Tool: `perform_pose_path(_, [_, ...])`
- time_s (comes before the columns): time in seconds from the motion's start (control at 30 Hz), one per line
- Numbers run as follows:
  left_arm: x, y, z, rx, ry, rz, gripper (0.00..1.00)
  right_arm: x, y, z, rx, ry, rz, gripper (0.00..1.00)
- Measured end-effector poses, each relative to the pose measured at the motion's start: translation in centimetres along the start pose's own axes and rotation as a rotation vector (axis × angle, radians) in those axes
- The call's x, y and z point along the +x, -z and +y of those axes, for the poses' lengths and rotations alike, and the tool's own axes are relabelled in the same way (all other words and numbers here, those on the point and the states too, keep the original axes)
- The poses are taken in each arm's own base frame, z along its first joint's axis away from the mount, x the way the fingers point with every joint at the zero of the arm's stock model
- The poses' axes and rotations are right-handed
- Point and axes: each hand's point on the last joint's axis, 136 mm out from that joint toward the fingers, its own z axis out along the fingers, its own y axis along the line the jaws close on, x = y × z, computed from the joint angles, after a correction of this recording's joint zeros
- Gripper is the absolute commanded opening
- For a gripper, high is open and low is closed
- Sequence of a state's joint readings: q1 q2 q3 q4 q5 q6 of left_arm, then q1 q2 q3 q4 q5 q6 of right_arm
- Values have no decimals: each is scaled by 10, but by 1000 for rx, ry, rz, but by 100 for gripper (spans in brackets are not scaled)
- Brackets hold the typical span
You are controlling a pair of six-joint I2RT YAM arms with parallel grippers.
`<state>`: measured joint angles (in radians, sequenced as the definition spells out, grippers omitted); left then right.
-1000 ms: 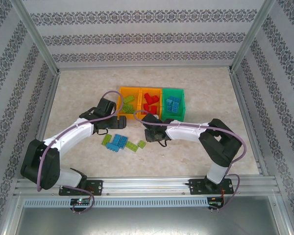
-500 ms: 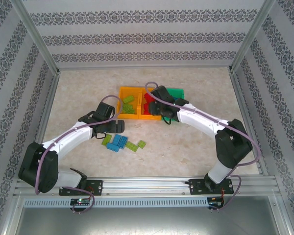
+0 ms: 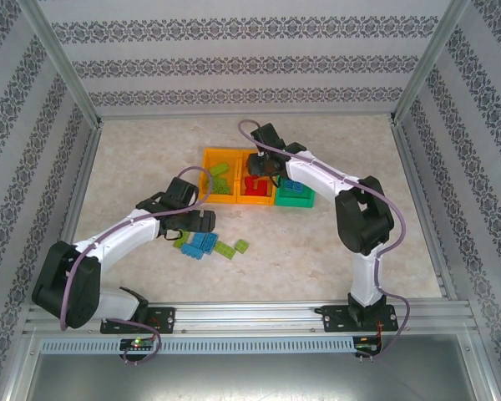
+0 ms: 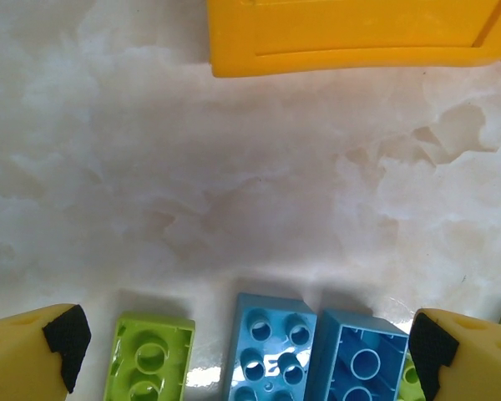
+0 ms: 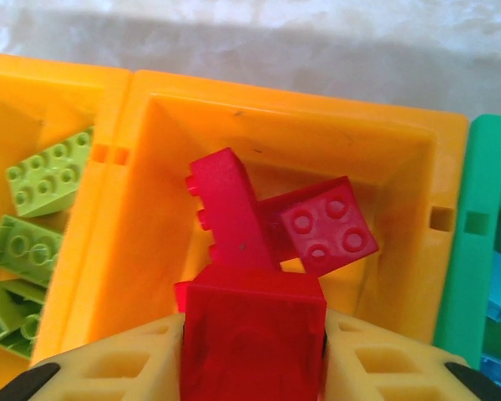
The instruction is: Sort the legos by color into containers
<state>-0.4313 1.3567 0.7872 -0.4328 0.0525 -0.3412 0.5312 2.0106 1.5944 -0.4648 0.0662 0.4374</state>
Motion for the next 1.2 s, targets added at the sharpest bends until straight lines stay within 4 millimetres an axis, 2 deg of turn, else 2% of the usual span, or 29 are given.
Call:
perform_pose_path(0.07, [2,-1,-1,0,-6,6,100,1,-4,-4,10,-5,12,43])
perform_pose_path(0.23, [8,-7,-6,0,-24,32,100,-6,-9,-7,17,-6,19,58])
perform_pose_path(0.5, [19,-11,-19,6,-98,64,99,-9,-7,-2,-6,-8,17,66])
perform_pose_path(0.6, [26,-13,-26,5,-139,81,98,-1,1,-4,-13,-7,22,67])
perform_pose_path(0.73, [31,-15,-35,-7,-203,96,96,8,23,-9,-21,-9,10,69])
perform_pose_path(0.9, [30,-13,-51,-4,-267,85,88,15,43,-13,-29,-13,-8,70])
perform_pose_path(1.13, [35,-12,-60,5,-278,90,74,38,42,-24,-17,-19,18,71])
perform_pose_path(1.2, [39,-13,-64,13,-284,97,73,46,42,-27,-12,-19,28,71])
